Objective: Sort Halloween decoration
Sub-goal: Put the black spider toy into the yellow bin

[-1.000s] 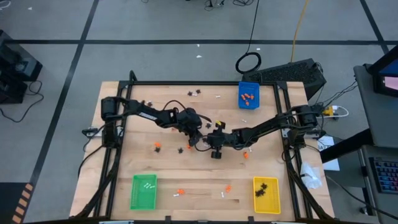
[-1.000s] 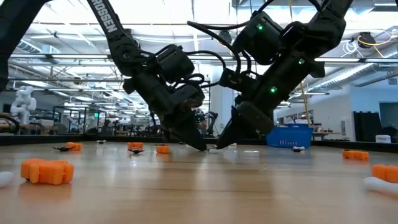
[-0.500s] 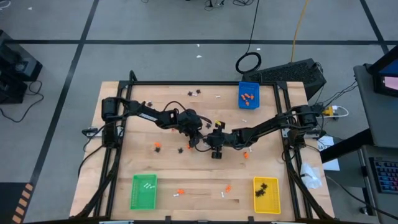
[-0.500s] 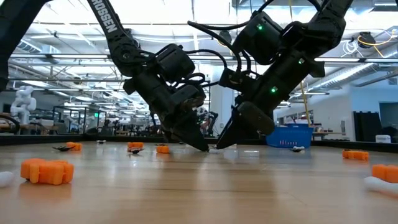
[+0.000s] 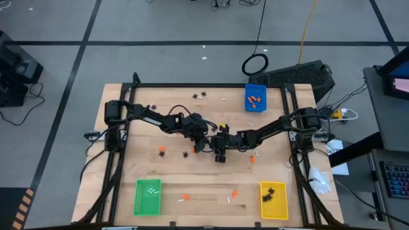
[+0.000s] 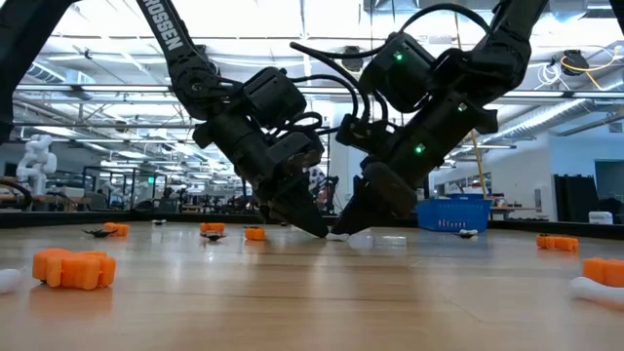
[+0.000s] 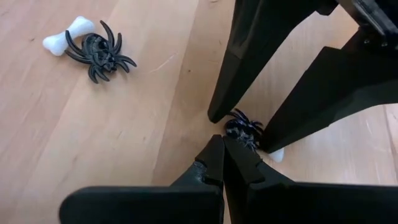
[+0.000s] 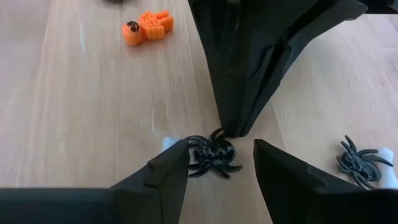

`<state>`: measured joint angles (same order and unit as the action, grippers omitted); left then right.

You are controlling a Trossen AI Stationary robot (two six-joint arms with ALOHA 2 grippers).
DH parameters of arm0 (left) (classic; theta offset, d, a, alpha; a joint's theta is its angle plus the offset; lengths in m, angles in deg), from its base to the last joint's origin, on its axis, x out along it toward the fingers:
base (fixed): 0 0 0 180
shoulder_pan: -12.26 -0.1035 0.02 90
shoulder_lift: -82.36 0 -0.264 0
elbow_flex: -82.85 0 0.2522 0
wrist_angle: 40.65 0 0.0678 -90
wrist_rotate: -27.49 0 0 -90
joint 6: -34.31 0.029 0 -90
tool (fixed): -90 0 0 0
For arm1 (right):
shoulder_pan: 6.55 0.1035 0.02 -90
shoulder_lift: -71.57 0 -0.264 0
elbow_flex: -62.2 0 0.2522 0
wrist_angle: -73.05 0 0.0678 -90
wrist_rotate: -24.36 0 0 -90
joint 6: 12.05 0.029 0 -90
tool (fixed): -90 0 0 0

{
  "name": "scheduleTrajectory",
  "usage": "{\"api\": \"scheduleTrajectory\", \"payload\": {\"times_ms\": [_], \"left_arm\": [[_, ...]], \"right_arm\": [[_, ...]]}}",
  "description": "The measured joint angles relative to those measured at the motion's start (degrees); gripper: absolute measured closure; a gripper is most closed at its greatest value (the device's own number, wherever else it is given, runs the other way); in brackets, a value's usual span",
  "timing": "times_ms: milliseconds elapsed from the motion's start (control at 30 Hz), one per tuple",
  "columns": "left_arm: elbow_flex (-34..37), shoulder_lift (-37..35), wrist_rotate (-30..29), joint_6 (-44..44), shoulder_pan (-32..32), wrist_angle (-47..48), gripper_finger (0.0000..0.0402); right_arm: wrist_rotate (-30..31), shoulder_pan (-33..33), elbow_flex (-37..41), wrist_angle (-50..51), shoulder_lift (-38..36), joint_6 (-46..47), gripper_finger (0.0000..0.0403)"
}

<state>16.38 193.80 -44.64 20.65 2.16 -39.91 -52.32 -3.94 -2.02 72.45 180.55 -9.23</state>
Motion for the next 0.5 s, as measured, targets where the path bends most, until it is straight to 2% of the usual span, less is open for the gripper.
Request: {"api": "scheduleTrajectory", "payload": {"times_ms": [167,500], "left_arm": [[0.0,0.0,0.0,0.56,0.17,-0.01,0.0402],[0.04,0.0,-0.46,2.3,1.41,-0.43,0.0402]], "right_arm": [[-0.15,-0.24,0.02,0.22,0.1,1.13,0.0234],[-2.05,-1.05,0.08,0.65,0.04,2.41,0.0278]]}}
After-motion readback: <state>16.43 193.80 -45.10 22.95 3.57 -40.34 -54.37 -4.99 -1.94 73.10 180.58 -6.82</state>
